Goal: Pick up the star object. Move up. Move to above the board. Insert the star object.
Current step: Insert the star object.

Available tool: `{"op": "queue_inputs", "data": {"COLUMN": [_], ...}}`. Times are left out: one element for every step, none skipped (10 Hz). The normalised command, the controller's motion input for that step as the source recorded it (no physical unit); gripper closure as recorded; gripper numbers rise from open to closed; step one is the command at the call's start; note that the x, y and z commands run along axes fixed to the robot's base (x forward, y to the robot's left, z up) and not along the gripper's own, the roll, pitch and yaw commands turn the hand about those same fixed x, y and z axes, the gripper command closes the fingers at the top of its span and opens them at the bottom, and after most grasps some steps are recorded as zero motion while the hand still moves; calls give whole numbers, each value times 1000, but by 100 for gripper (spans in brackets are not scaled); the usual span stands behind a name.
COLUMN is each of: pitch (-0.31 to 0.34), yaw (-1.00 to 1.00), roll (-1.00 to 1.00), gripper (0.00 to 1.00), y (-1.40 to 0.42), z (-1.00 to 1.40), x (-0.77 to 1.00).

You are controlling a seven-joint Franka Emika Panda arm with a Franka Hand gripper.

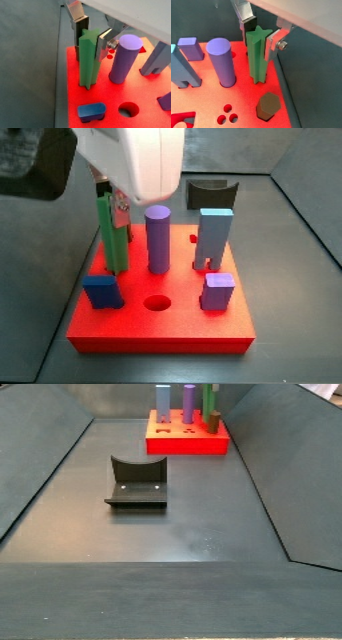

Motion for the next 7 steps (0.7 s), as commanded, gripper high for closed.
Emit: {"op": "queue_inputs", "data": {"pitch": [0,0,37,73,-1,0,-83], "yaw": [-114,-49,-103,-71,0,0,0], "roll": [3,11,0,0,-10,0,40], "gripper": [100,100,100,100,100,100,100], "y": [120,160,617,771,434,-9,89], "z": [-1000,-1000,-1000,-1000,-831,-43,-1000], "x": [0,300,603,637,163,14,-300]}}
